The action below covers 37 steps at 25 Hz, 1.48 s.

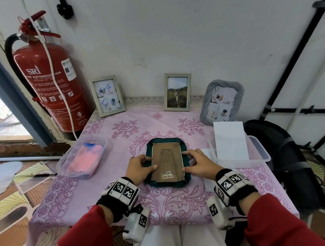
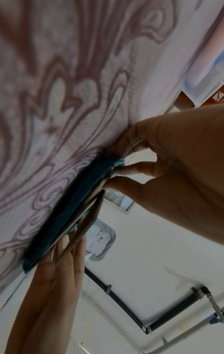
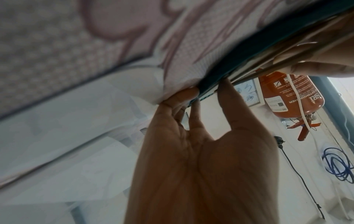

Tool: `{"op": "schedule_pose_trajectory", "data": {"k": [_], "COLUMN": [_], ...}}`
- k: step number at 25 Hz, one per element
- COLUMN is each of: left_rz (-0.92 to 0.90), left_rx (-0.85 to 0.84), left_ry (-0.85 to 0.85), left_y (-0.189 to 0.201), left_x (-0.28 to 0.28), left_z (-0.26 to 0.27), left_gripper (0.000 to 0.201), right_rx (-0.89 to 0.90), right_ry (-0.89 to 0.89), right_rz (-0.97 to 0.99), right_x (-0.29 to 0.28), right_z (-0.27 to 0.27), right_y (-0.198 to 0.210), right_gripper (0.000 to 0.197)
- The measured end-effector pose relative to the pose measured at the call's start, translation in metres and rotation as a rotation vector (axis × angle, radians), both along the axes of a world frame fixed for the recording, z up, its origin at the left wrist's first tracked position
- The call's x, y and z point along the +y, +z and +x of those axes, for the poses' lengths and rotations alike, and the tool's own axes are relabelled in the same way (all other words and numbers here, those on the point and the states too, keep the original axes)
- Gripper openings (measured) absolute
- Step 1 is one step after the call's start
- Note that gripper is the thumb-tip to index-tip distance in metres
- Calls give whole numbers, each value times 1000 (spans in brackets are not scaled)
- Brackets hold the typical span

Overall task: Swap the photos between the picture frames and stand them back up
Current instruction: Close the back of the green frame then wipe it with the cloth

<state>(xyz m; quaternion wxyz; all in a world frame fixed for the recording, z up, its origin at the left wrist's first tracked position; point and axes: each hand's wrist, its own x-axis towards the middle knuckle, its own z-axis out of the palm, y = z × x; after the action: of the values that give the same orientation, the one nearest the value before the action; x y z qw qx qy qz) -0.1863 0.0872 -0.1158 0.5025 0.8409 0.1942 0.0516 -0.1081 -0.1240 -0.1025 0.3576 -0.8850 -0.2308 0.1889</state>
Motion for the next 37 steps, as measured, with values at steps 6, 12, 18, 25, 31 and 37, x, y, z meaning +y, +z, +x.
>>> {"op": "schedule_pose_trajectory", "data": {"k": [6,12,18,25,31,37], "left_rz": [-24,43,100,64,44,197], "left_rx": [-2,-4,45,75,89,26], "left_ry": [-3,-62,-92,-83,-90,-44], "left_y": [-1,1,3,5,8,20], "left_x": [-1,3,11,11,14,29], "left_z": [-3,-4,-4,-6,-7,9], "left_gripper": [34,34,26,12,12,20], "right_rx": [0,3,53,-46,-37,-193], "right_ry": [10,32,-39,-31,-54,-108], "right_rz": [-12,-54,4,-21,-83,-28], "right_x": [1,4,1,3,6,20], "right_z": [-3,-6,-5,-8,-5,9], "right_y": [3,6,15,18,18,30], "right_gripper": [59,61,41,14,16,23]}}
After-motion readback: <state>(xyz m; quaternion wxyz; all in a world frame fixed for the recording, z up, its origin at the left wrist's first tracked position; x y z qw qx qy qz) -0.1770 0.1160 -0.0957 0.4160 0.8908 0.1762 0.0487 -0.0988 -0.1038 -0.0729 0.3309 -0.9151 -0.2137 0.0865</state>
